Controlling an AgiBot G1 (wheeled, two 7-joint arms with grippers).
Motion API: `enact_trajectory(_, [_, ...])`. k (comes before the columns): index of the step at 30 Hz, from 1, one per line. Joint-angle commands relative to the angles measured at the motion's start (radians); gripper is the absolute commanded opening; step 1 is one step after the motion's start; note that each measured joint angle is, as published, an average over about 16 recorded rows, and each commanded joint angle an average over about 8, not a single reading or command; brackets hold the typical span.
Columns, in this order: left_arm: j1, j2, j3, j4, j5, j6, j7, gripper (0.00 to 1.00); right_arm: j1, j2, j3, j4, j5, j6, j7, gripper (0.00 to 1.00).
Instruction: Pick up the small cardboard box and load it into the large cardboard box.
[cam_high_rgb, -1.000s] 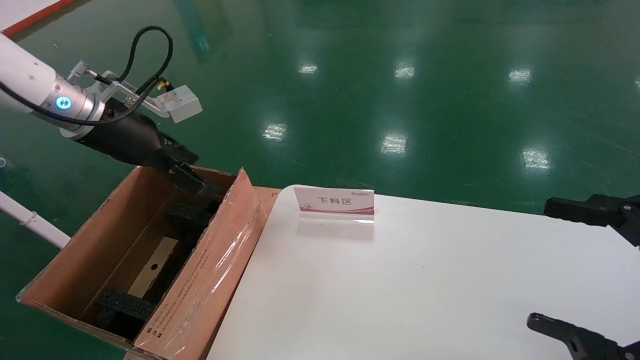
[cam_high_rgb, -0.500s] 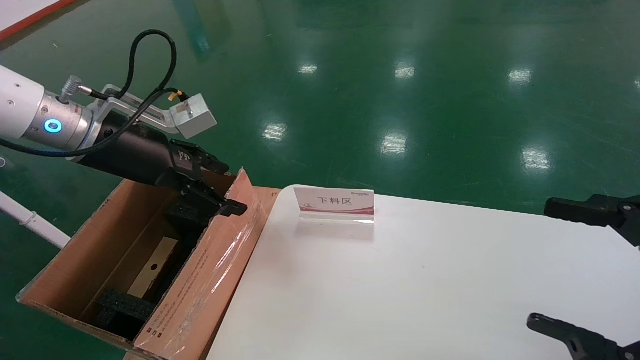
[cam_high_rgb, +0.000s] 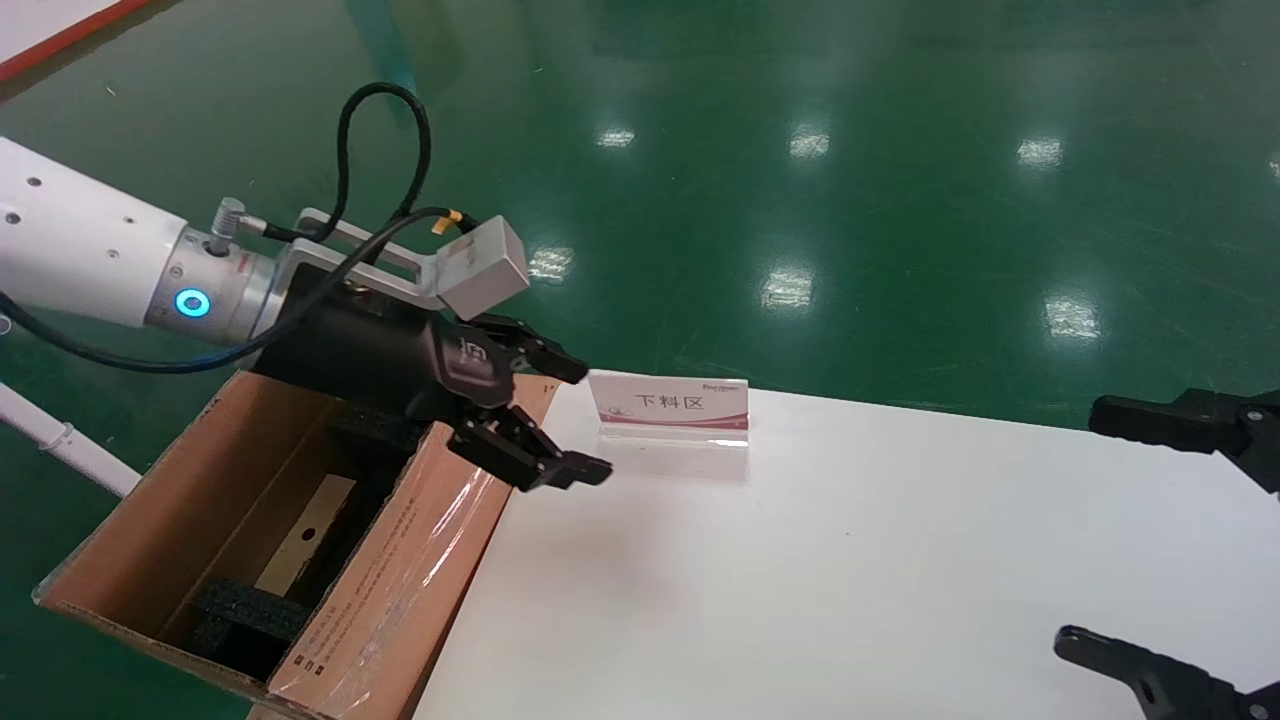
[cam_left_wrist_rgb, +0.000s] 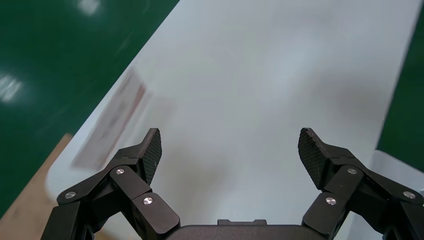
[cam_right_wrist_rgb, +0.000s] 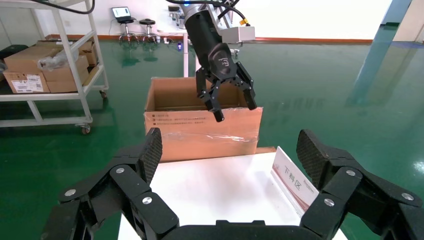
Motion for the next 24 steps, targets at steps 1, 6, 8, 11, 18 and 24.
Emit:
enact_trajectory(1, [0.037, 0.003, -0.044, -0.01, -0.015, 0.005, 0.016, 1.0, 0.0, 0.0, 0.0, 0.0, 0.0, 0.0, 0.0, 1.0])
enact_trajectory(6, [0.129, 0.01, -0.151, -0.036, -0.051, 0.017, 0.055, 1.0, 0.0, 0.0, 0.0, 0.0, 0.0, 0.0, 0.0, 1.0])
enact_trajectory(8, [0.166, 0.013, -0.195, -0.046, -0.065, 0.023, 0.07, 1.0, 0.0, 0.0, 0.0, 0.0, 0.0, 0.0, 0.0, 1.0])
enact_trajectory(11, [0.221, 0.017, -0.26, -0.062, -0.087, 0.03, 0.094, 1.0, 0.0, 0.0, -0.001, 0.0, 0.0, 0.0, 0.0, 1.0])
enact_trajectory(18, [0.35, 0.027, -0.412, -0.097, -0.137, 0.048, 0.148, 1.0, 0.0, 0.0, -0.001, 0.0, 0.001, 0.0, 0.0, 1.0])
enact_trajectory(24, [0.46, 0.035, -0.542, -0.128, -0.181, 0.063, 0.195, 1.0, 0.0, 0.0, -0.001, 0.0, 0.001, 0.0, -0.001, 1.0])
